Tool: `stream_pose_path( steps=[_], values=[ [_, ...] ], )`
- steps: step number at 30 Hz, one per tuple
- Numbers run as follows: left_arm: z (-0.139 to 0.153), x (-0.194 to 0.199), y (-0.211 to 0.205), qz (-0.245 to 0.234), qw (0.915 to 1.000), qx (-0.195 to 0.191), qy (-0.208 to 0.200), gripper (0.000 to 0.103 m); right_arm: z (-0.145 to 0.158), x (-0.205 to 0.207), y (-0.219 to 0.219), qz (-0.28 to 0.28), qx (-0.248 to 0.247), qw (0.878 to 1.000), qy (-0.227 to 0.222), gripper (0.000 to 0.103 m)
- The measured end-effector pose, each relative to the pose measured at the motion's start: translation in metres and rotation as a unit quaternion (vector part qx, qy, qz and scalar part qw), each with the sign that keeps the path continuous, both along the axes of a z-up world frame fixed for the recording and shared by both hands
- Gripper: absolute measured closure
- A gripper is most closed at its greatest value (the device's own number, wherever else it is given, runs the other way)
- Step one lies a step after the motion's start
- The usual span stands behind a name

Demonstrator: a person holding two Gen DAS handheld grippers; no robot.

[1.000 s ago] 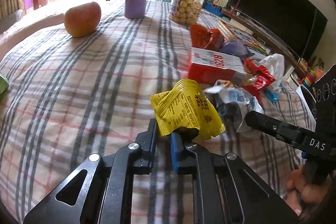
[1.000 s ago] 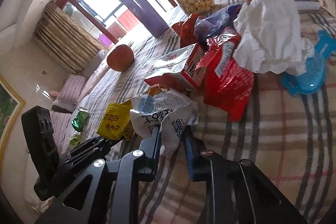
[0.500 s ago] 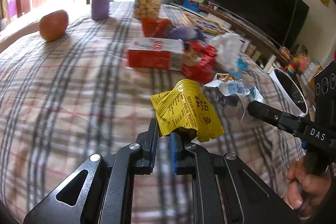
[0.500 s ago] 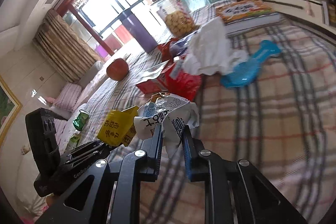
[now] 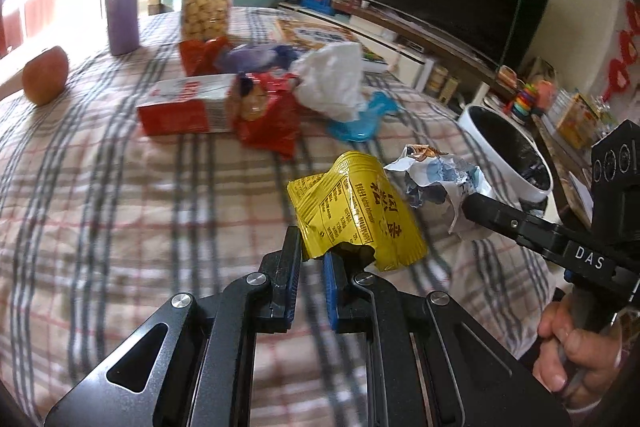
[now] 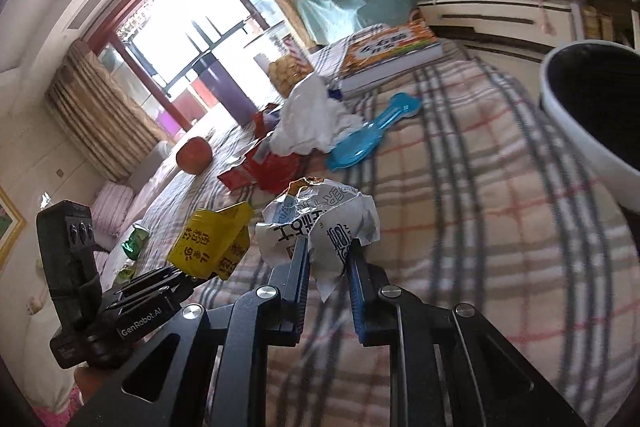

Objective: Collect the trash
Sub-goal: 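Carry the yellow wrapper and white bag over the bin and release both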

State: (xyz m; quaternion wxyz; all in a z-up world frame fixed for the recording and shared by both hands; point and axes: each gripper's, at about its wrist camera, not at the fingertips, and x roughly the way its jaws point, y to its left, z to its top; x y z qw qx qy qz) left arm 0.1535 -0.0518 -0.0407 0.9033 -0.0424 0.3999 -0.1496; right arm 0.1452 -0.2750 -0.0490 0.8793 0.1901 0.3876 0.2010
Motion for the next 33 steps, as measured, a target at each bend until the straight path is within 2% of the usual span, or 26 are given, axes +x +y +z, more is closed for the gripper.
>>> stream_pose_path(
  steps=[15,33],
  values=[
    [0.009,0.008,-0.065,-0.055,0.9985,0.003,-0.003,0.093,0.014,-0.019,-0.063,-0.054,0.003,0.998,-0.02,0.085],
    [0.022,0.021,-0.145,-0.121,0.9925,0.014,-0.015,0.093,0.025,-0.026,-0.14,-0.131,0.001,0.991,-0.031,0.085]
  ],
)
